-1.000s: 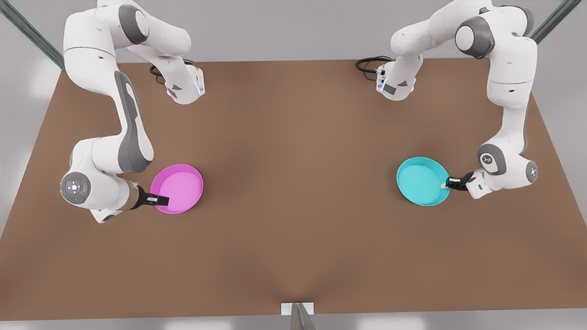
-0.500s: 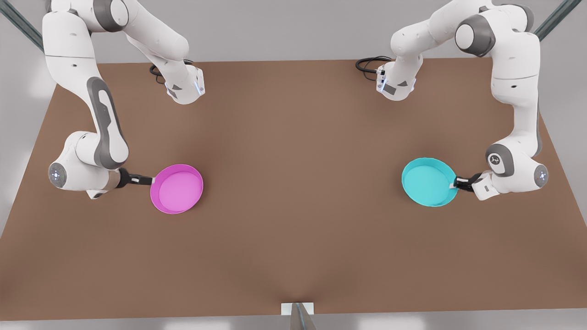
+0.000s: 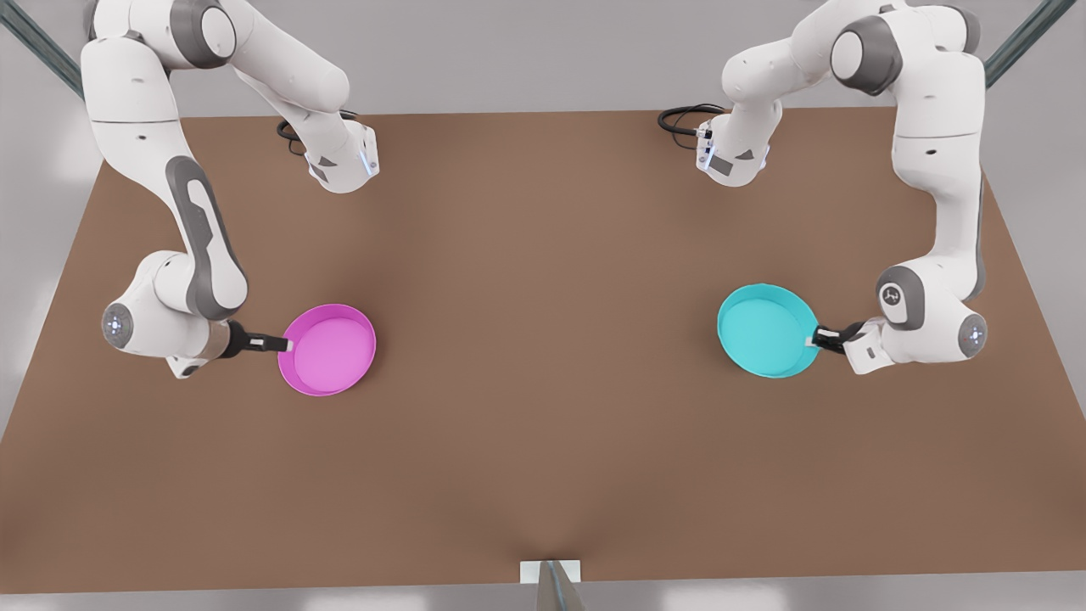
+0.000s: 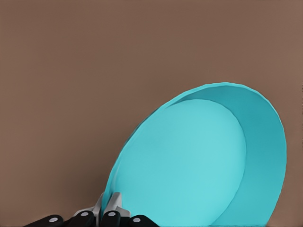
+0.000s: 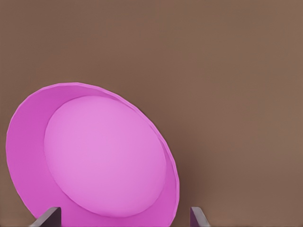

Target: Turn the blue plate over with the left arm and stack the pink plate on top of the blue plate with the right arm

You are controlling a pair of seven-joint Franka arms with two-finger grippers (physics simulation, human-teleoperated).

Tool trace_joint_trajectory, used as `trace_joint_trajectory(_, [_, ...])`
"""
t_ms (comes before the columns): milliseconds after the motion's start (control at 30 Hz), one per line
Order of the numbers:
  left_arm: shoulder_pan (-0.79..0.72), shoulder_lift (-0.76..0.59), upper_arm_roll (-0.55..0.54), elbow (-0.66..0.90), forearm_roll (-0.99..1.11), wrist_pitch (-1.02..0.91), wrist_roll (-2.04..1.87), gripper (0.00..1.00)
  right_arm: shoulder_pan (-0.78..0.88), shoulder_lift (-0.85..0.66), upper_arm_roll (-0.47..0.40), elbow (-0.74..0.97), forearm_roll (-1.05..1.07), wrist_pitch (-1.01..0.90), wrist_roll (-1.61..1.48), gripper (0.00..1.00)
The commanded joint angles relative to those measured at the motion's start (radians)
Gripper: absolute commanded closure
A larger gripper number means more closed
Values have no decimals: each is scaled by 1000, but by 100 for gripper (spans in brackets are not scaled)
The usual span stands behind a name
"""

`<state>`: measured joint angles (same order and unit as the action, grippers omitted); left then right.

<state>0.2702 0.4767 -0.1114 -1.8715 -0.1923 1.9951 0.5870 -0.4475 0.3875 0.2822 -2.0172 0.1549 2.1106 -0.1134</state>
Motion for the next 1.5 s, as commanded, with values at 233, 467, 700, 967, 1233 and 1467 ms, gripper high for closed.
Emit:
trace_joint_trajectory(233, [-235, -29, 1, 110, 186, -162, -398, 79, -13, 54, -1, 2, 0, 28, 18, 0])
trace_joint_trajectory(467, [-451, -17, 1, 241, 479, -406, -743, 79, -7, 63, -1, -6, 0, 28, 18, 0])
trace_joint_trajectory(700, [-677, -7, 1, 284, 755, -535, -1092, 79, -13, 119, -1, -3, -8, 95, 6, 0])
trace_joint_trajectory(967, [-911, 31, 1, 284, 1022, -568, -1294, 79, -17, 113, -1, -23, -8, 81, 3, 0])
trace_joint_trajectory(1233, [-1112, 126, 1, 284, 1248, -739, -1599, 79, -19, 132, -1, -21, -8, 109, -11, 0])
trace_joint_trajectory(1467, [-1244, 209, 1, 284, 1314, -865, -1770, 79, -20, 134, -1, -23, -8, 108, -11, 0])
